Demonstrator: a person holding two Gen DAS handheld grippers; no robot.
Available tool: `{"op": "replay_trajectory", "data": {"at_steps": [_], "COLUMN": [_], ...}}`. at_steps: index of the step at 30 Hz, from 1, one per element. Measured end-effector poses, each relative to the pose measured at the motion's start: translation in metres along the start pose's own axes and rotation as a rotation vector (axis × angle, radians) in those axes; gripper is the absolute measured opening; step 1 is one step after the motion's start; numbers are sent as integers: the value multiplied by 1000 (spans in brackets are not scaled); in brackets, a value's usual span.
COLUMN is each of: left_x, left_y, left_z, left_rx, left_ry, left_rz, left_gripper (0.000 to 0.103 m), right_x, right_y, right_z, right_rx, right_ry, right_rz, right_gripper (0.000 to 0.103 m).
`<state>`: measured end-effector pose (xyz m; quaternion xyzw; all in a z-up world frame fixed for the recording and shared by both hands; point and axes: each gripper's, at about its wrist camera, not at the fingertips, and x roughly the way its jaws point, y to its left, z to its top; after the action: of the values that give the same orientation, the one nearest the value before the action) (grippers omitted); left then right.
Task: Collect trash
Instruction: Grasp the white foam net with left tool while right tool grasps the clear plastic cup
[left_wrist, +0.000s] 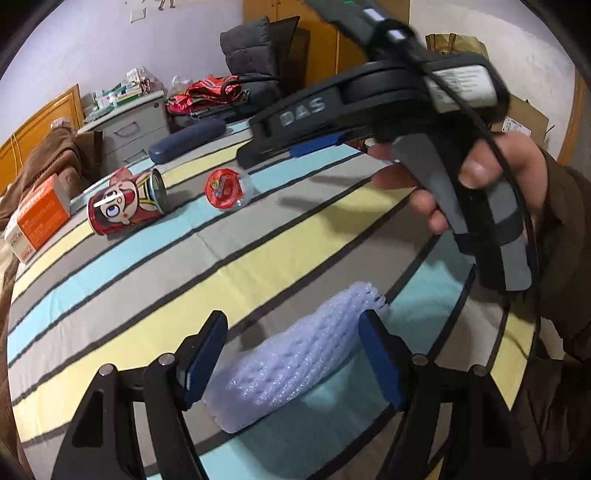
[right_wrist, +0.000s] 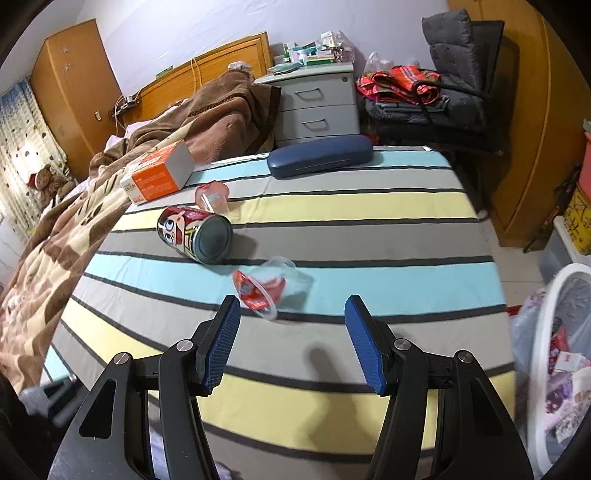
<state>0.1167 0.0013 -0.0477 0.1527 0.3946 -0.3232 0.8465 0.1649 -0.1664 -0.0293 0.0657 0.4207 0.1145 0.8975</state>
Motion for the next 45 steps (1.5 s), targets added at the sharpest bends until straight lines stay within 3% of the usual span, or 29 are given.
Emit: {"op": "replay_trajectory", "data": {"at_steps": [3,10,14,19,27,34,45], "left_x": [-2,-1,6,4,6,7,16], "left_y": [3,1,6,12,35,56,72], "left_z": [1,-6,-9,-9,-10,-11,-3], "left_rx": [-1,24,2,-40,-139,-257,-351], "left_ry": [-10,40,73,55,44,29,13], "left_rz": [37,-26,-8,39,45,45,44], "left_gripper": [74,72,72,55,39,37,37], "right_x": [5,24,34,44,47,45,42], "right_y": [7,11,17,14,10,9,6], "right_z": [3,10,12,13,13,12,9], "right_rx": [-34,-15,-38,-31,-24,-24,-22], "right_ry": [4,43,62,87,83,65,65], "right_rz": [-7,20,6,-17,-26,-30,-19], "right_gripper": [61,61,61,60,57,55,55]}}
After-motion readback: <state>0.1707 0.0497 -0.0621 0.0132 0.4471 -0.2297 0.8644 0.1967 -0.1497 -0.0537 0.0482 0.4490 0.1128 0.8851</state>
